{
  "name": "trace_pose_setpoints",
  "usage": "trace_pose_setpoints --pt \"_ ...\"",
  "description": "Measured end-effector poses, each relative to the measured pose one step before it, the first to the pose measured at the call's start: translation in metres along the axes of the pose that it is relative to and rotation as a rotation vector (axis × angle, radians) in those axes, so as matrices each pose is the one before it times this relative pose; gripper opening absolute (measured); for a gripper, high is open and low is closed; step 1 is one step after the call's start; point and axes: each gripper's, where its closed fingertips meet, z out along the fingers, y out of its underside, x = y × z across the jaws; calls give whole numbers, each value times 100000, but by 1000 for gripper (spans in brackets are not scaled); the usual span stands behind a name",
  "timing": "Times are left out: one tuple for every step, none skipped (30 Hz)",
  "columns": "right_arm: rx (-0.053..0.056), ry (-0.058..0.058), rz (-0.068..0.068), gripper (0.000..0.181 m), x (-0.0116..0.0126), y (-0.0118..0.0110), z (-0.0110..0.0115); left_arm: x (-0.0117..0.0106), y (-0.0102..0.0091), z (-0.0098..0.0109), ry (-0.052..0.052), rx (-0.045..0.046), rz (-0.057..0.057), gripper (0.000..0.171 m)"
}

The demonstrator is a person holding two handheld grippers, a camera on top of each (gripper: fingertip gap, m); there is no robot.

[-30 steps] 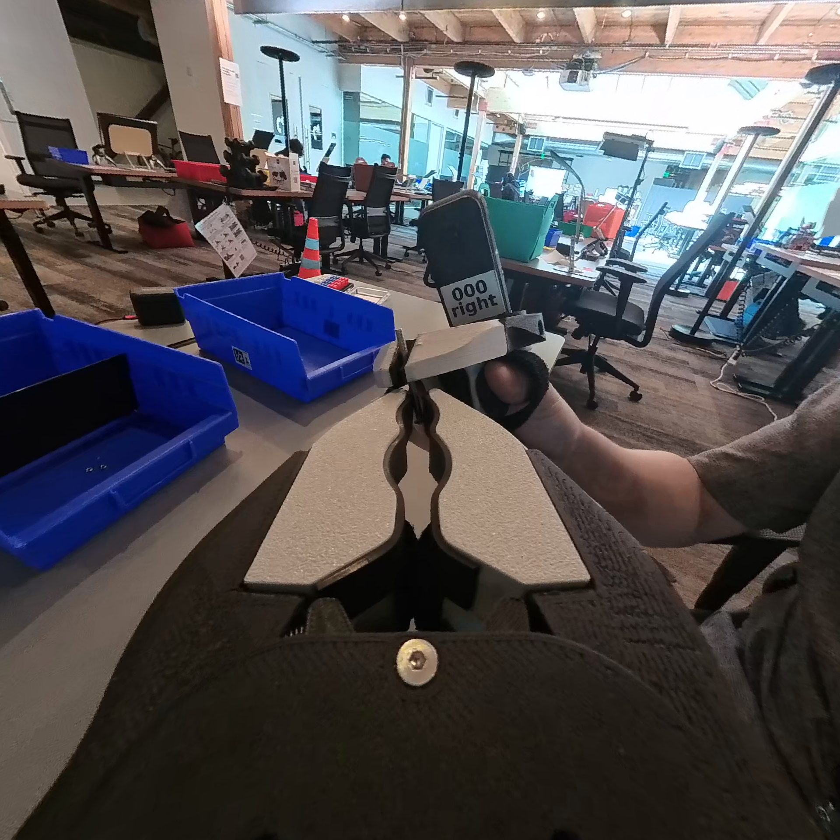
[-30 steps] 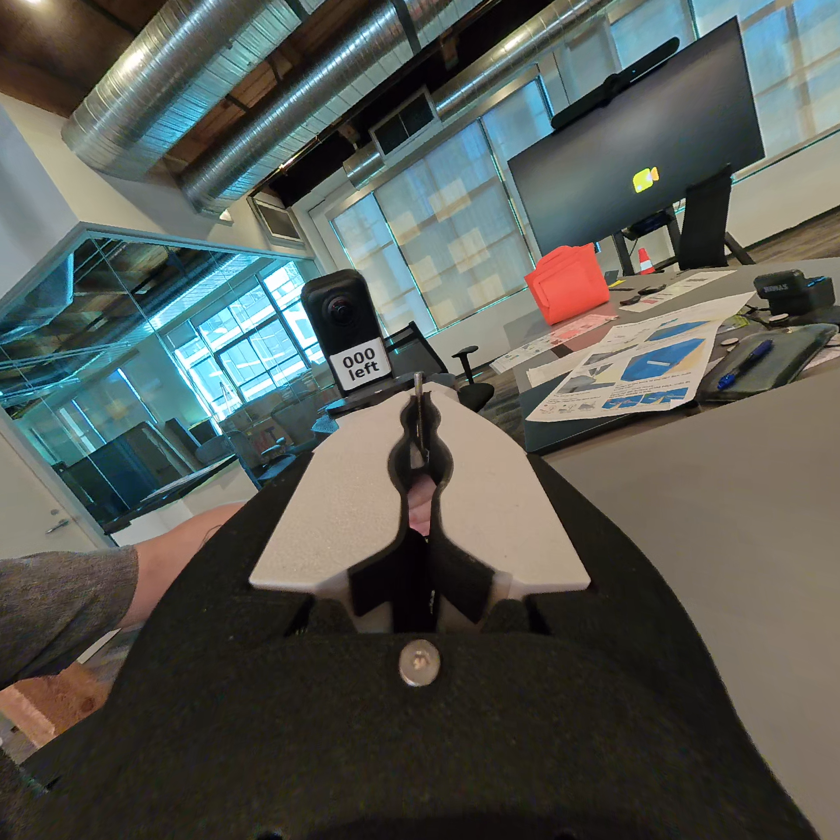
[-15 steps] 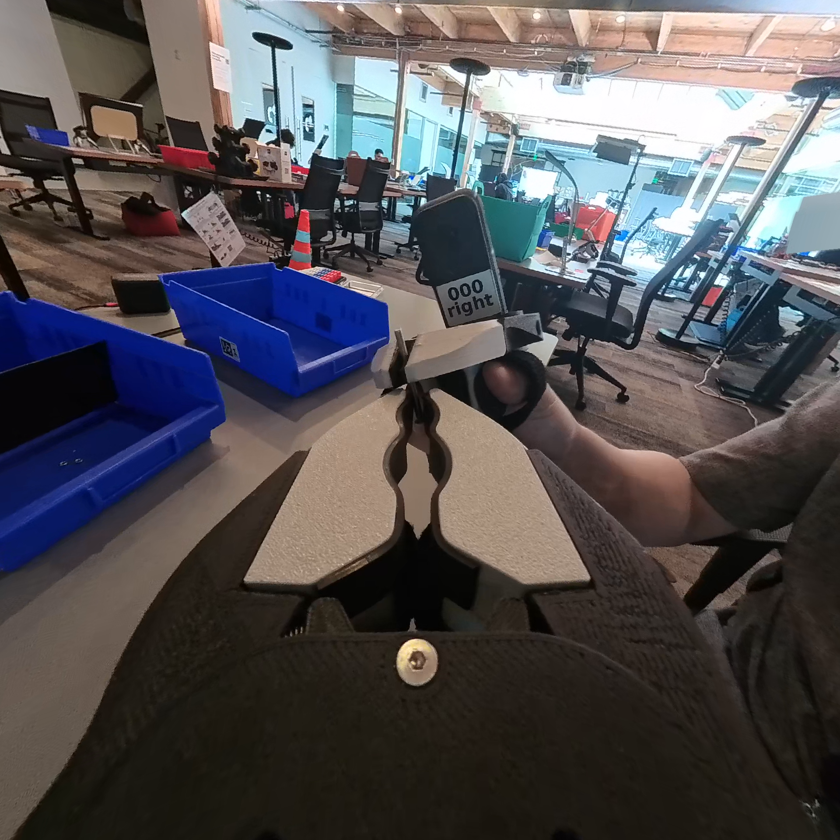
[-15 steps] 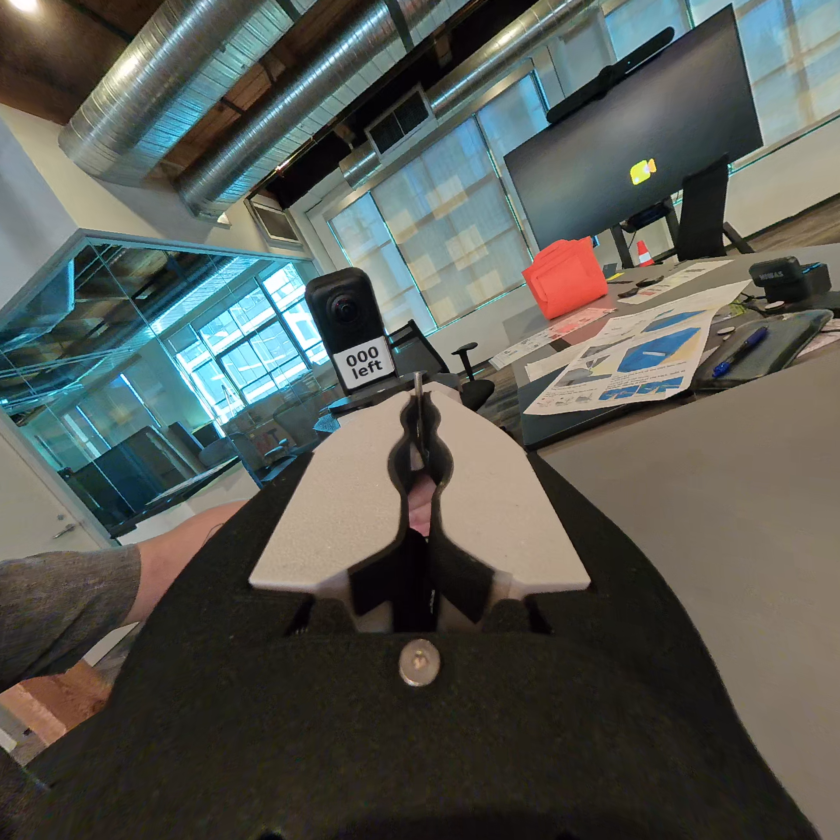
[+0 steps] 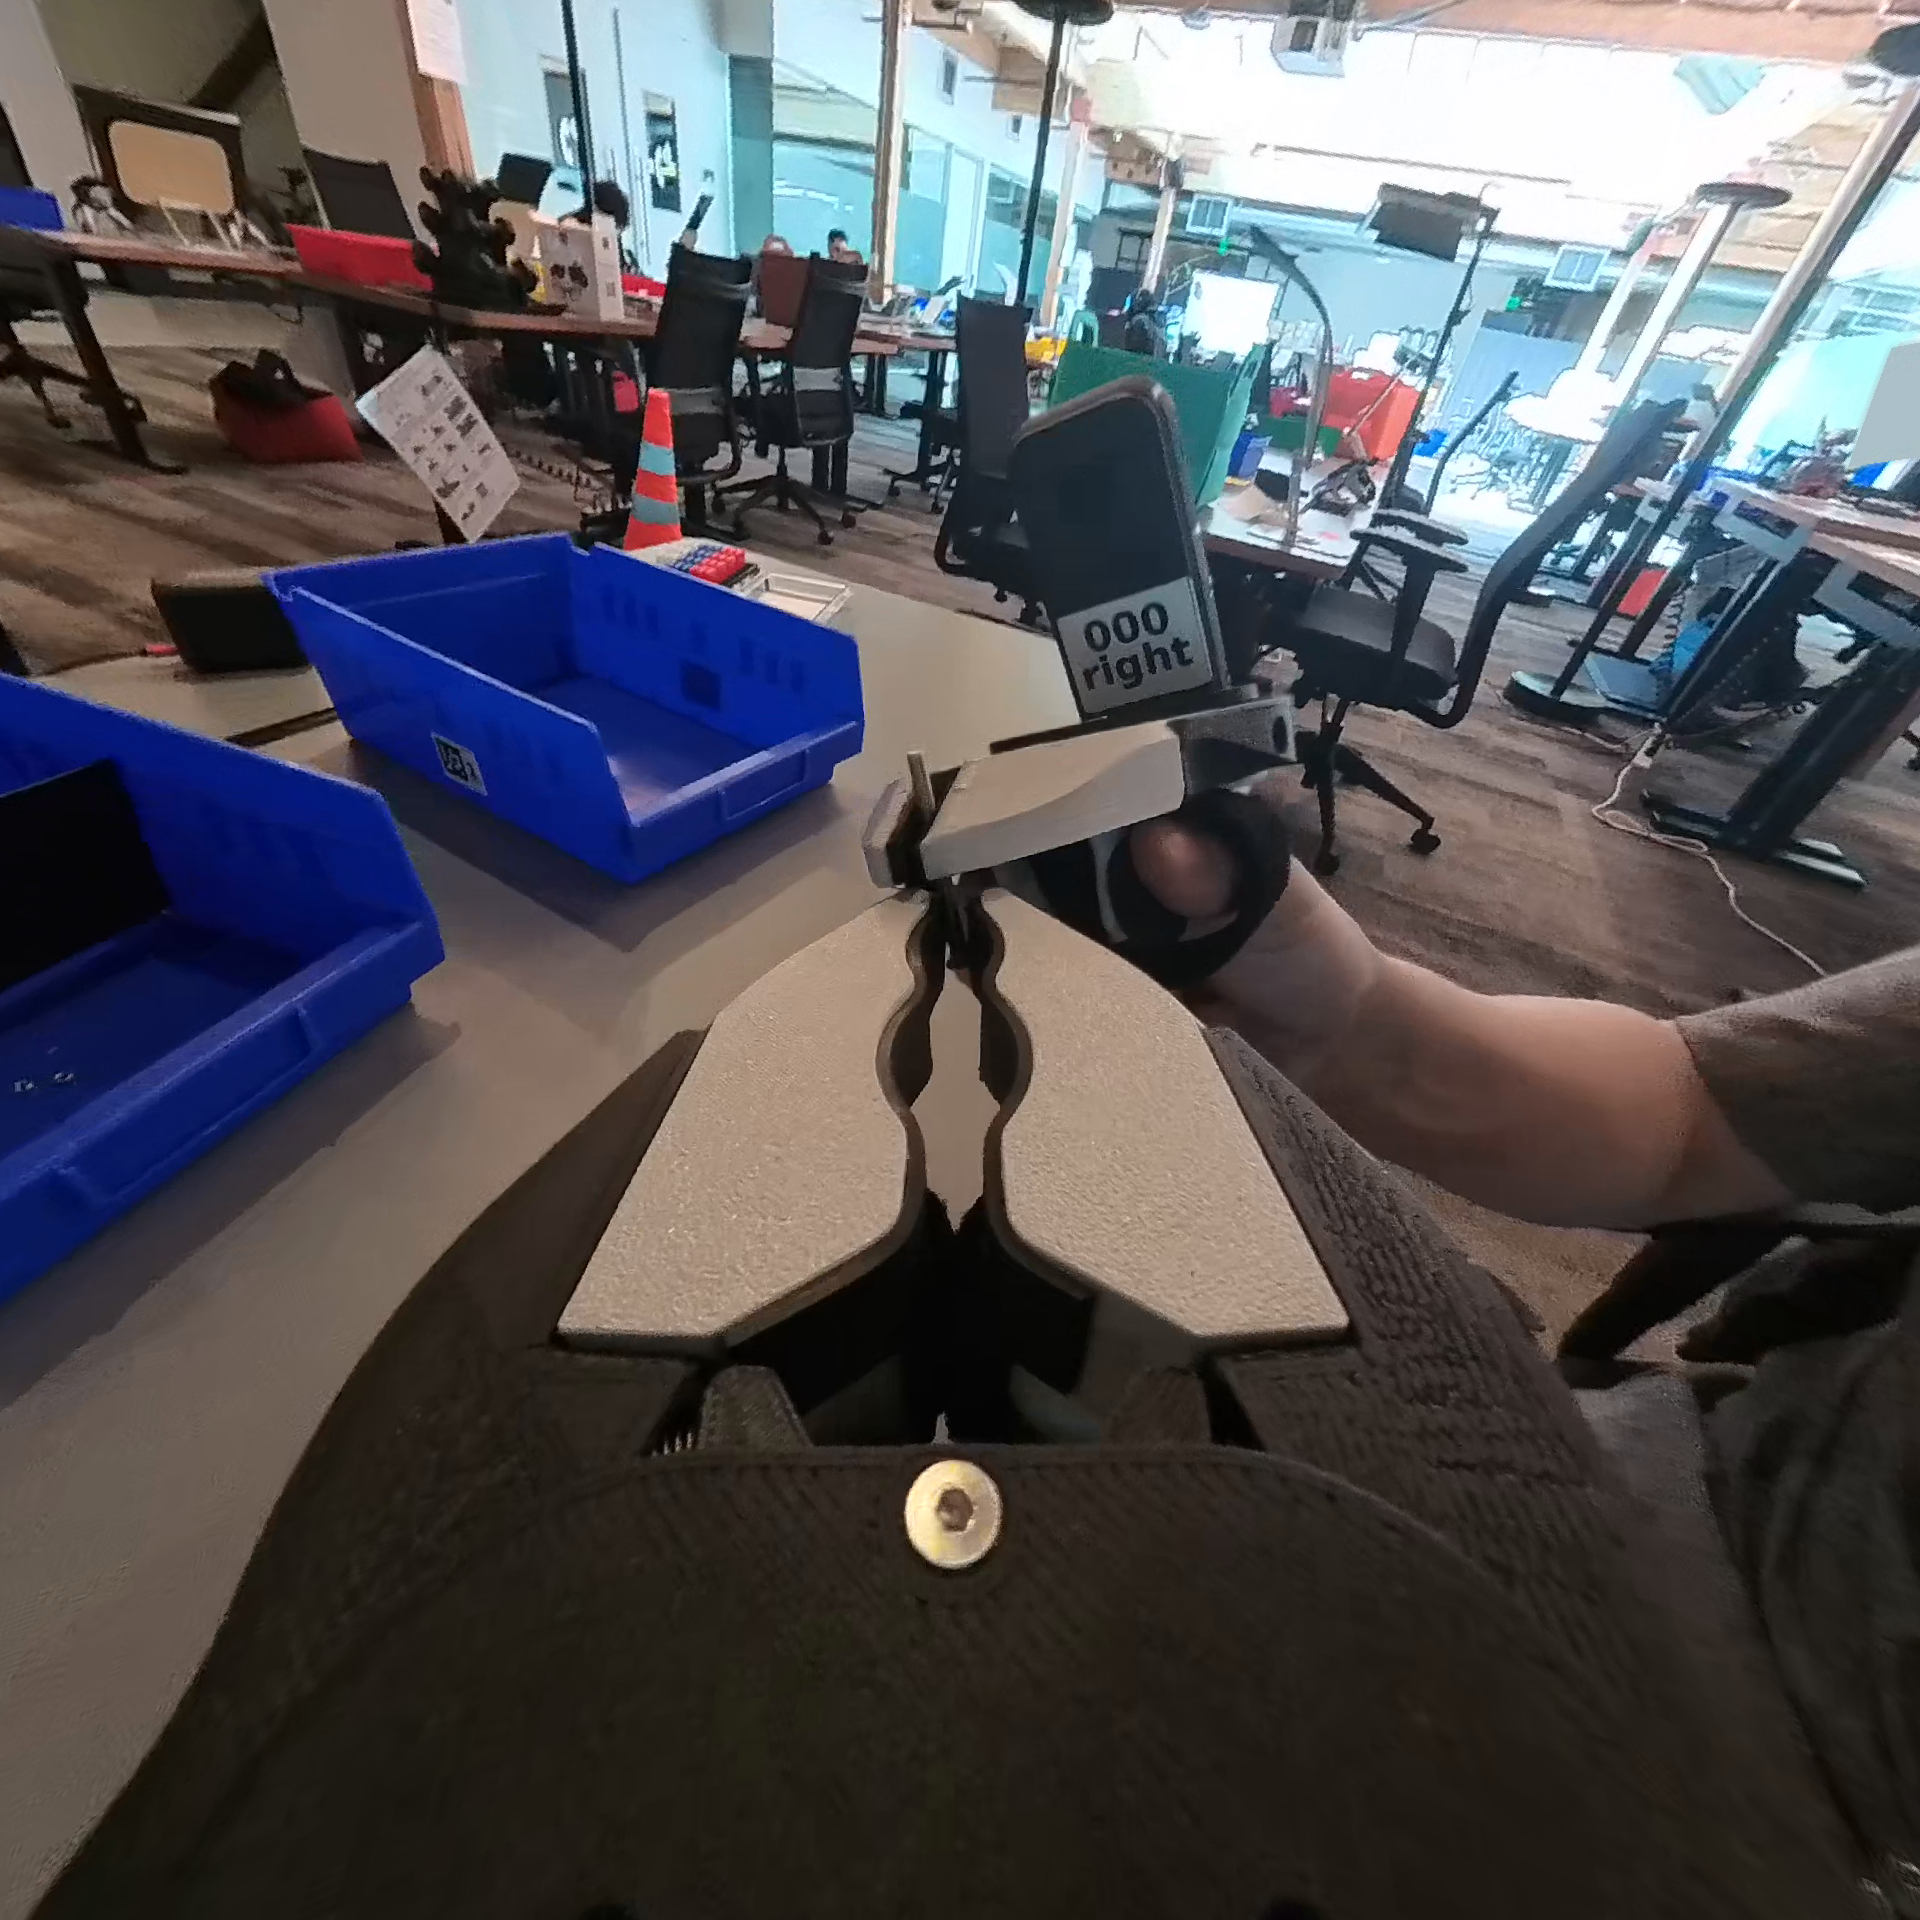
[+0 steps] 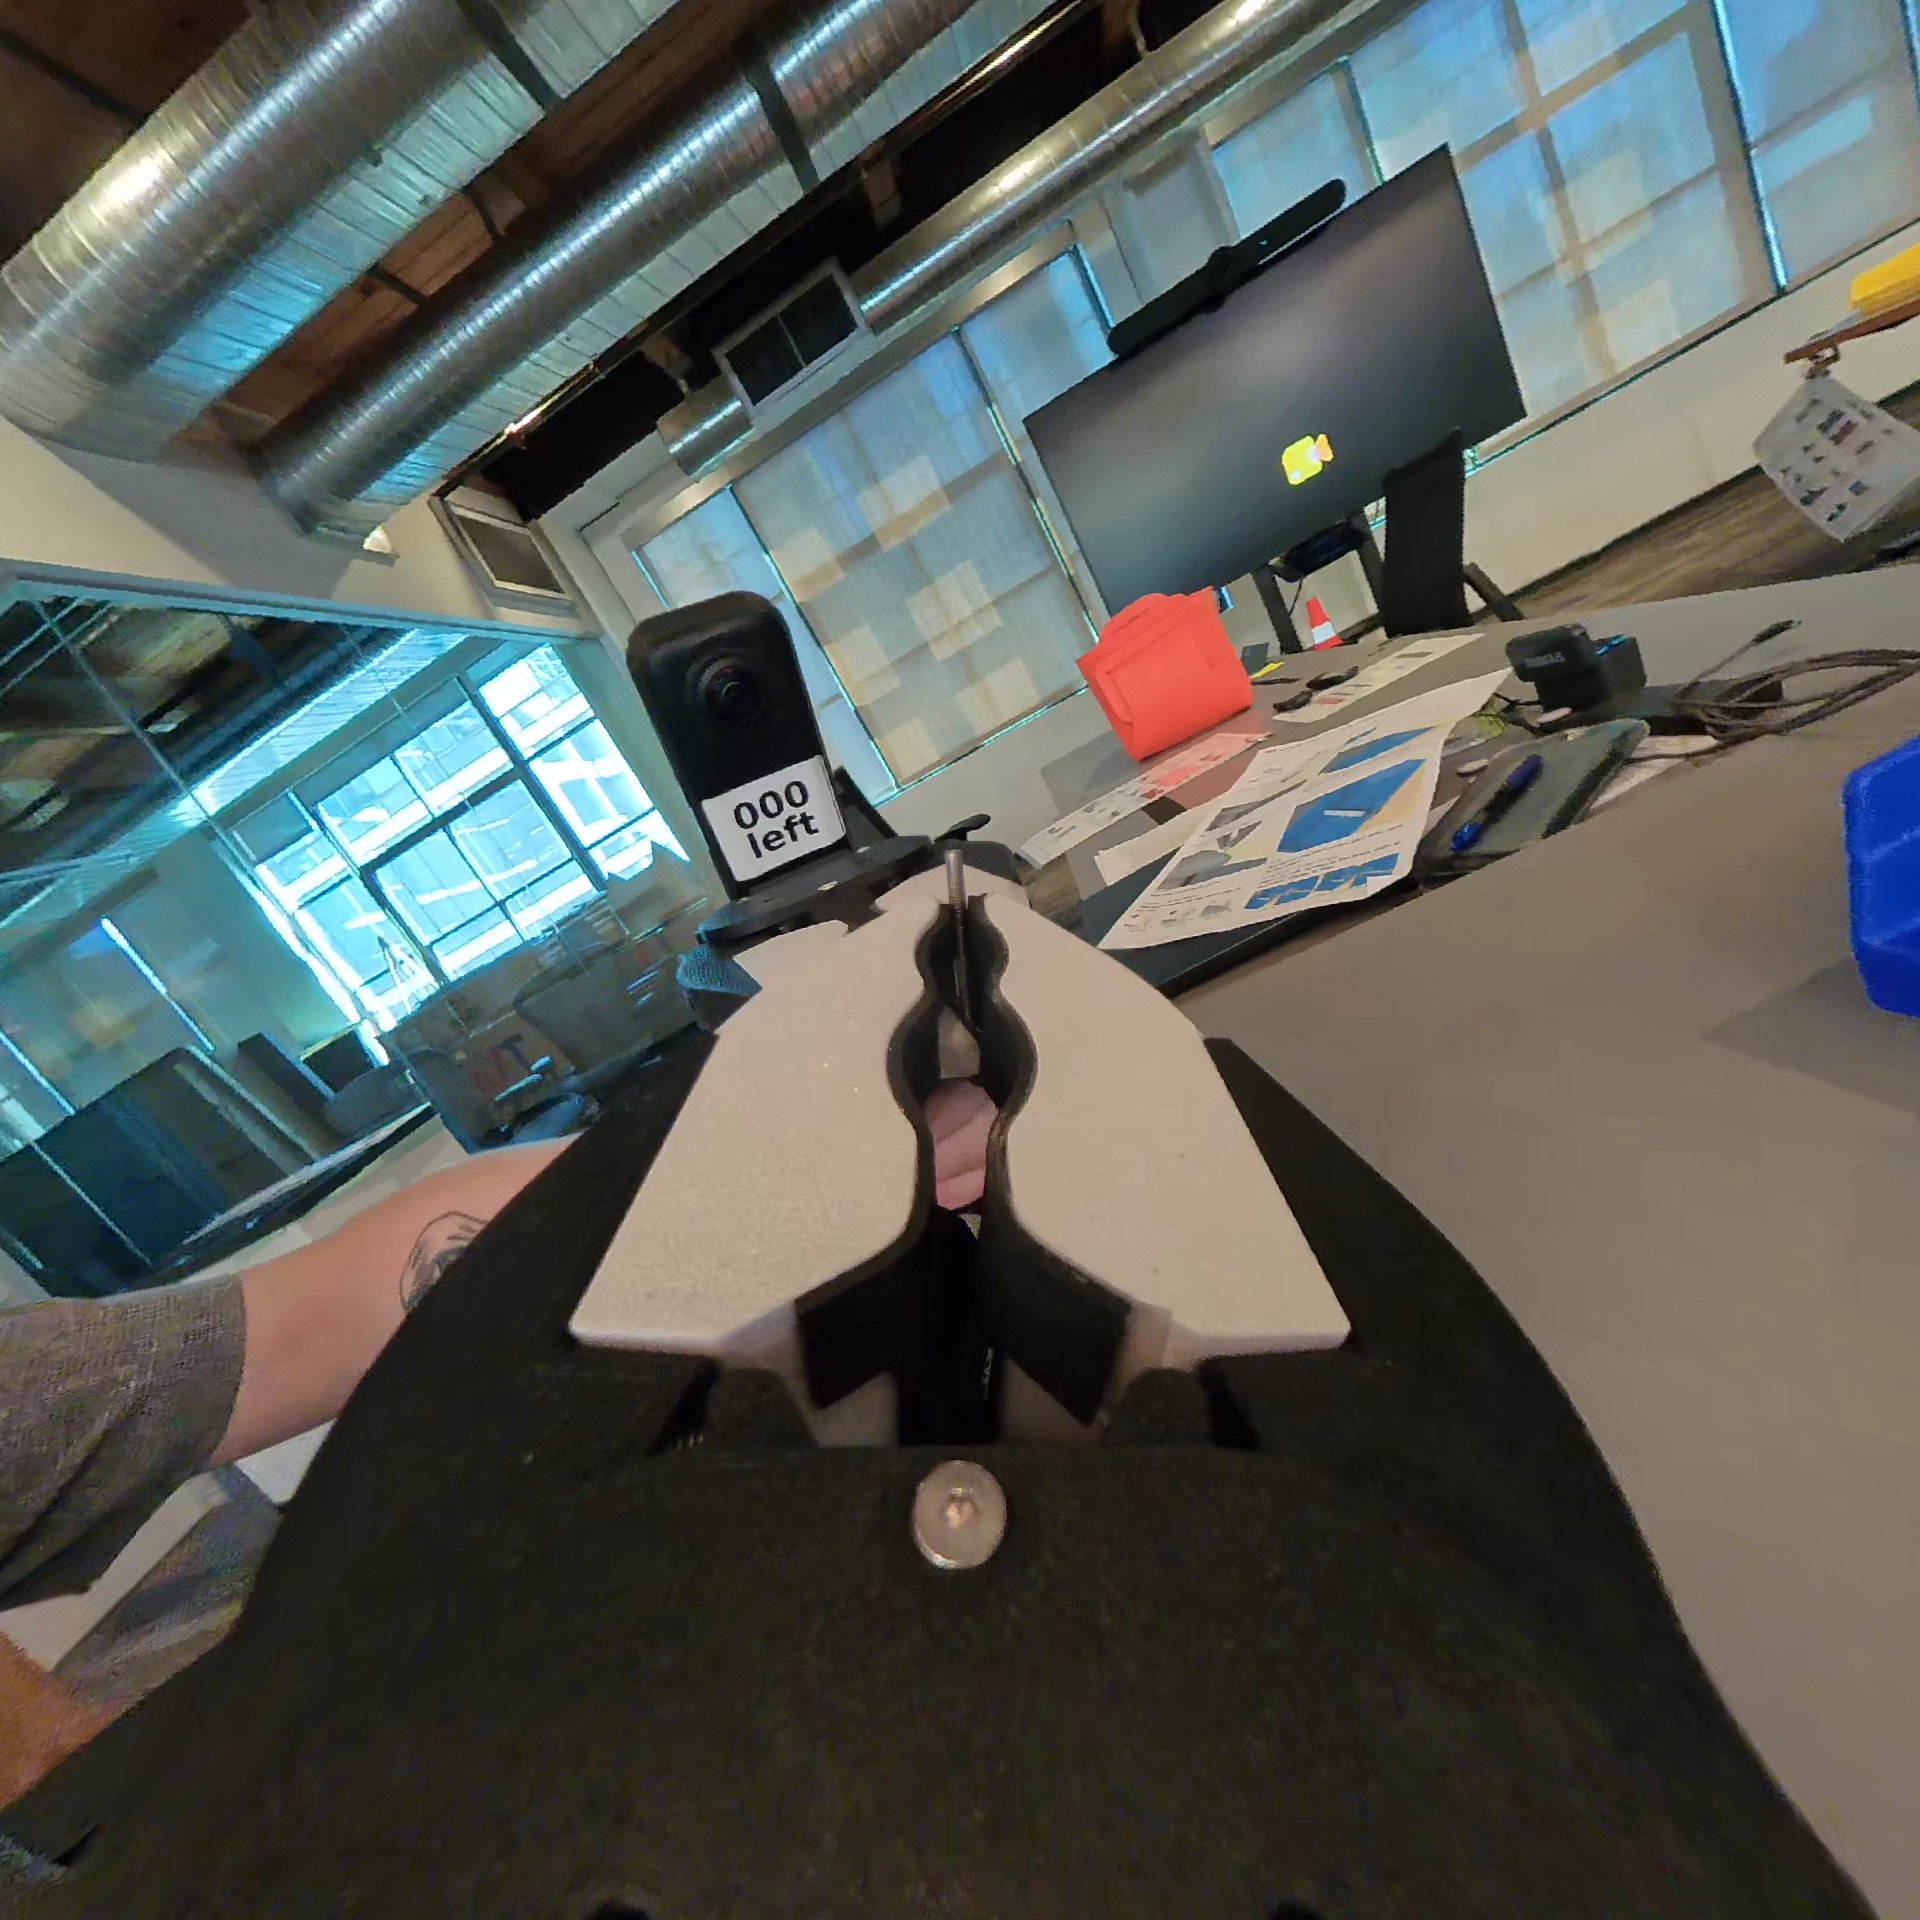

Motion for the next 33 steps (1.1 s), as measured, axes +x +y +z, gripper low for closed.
trace_pose_setpoints --pt "470 712 490 1 304 101 -184 -150 238 189 45 -973 -873 4" --pt "492 663 384 1 301 80 -167 -176 205 185 407 -474 -703 4" --pt "334 990 535 1 351 69 -126 -223 194 178 520 -274 -395 4" --pt "385 1019 167 1 355 32 -108 -226 145 183 738 -20 -427 4" --pt "623 684 466 1 324 -22 -96 -205 77 189 942 264 -398 3" --pt "689 610 478 1 316 -68 -85 -230 52 204 867 429 -326 3" --pt "538 1057 -41 1 397 -81 -65 -319 66 221 437 368 -753 4" --pt "362 1640 -347 1 503 -60 -26 -377 63 227 230 551 -1603 4" --pt "570 983 -98 1 454 -102 14 -386 5 171 275 1414 -1540 4" --pt "491 685 199 1 451 -73 69 -419 4 103 -148 1995 -648 4" --pt "425 843 450 1 486 -30 126 -388 -26 40 -171 2607 498 9" --pt "58 1463 640 1 575 21 169 -426 6 26 -502 2618 25 18" --pt "-107 1018 907 1 520 14 215 -327 69 12 171 1947 -753 20" --pt "-191 1060 670 1 469 3 241 -316 67 -1 284 1581 -915 23" --pt "-271 1472 -168 1 447 31 251 -333 94 -24 140 931 -1028 27" --pt "487 888 -427 1 302 -71 222 -286 56 -100 316 887 -1179 32" --pt "420 352 -275 1 208 -97 238 -190 4 -186 701 997 -577 34" --pt "517 297 -259 1 210 -106 192 -323 13 -271 -571 732 166 35" --pt "1146 258 52 1 231 -215 120 -467 77 -309 -1589 89 477 38" --pt "741 -20 318 1 240 -157 92 -477 163 -297 -1542 -667 328 39" --pt "6 381 -107 1 300 -76 67 -658 204 -307 -2751 -885 63 41" --pt "-340 728 -869 1 335 -54 26 -813 226 -303 -3994 -880 -186 44" --pt "-249 763 -1224 1 325 -49 -55 -840 286 -280 -4482 -1099 -302 49" --pt "-320 1019 -1370 1 331 -22 -140 -871 360 -268 -5685 -1217 -218 49" --pt "-781 1783 -2151 2 407 96 -246 -774 349 -178 -6142 -723 422 50" --pt "-805 2640 -2632 2 517 168 -361 -620 346 -68 -5920 -626 2194 50" --pt "-409 2878 -1841 2 600 193 -433 -672 394 13 -6779 -1271 3787 50" --pt "52 2586 -979 2 616 222 -433 -464 256 132 -5473 -735 4879 50" --pt "9 2584 -519 2 641 301 -402 -248 146 209 -3869 -489 5022 50" --pt "289 3217 -965 2 680 302 -365 -56 93 252 -2433 -19 3938 50" --pt "867 3354 -1284 2 619 250 -349 132 69 256 -665 109 2075 50" --pt "969 2914 -1542 2 465 225 -308 159 27 230 5 266 1031 50" --pt "1038 2764 -2276 2 350 215 -274 223 -82 191 829 1295 322 49"
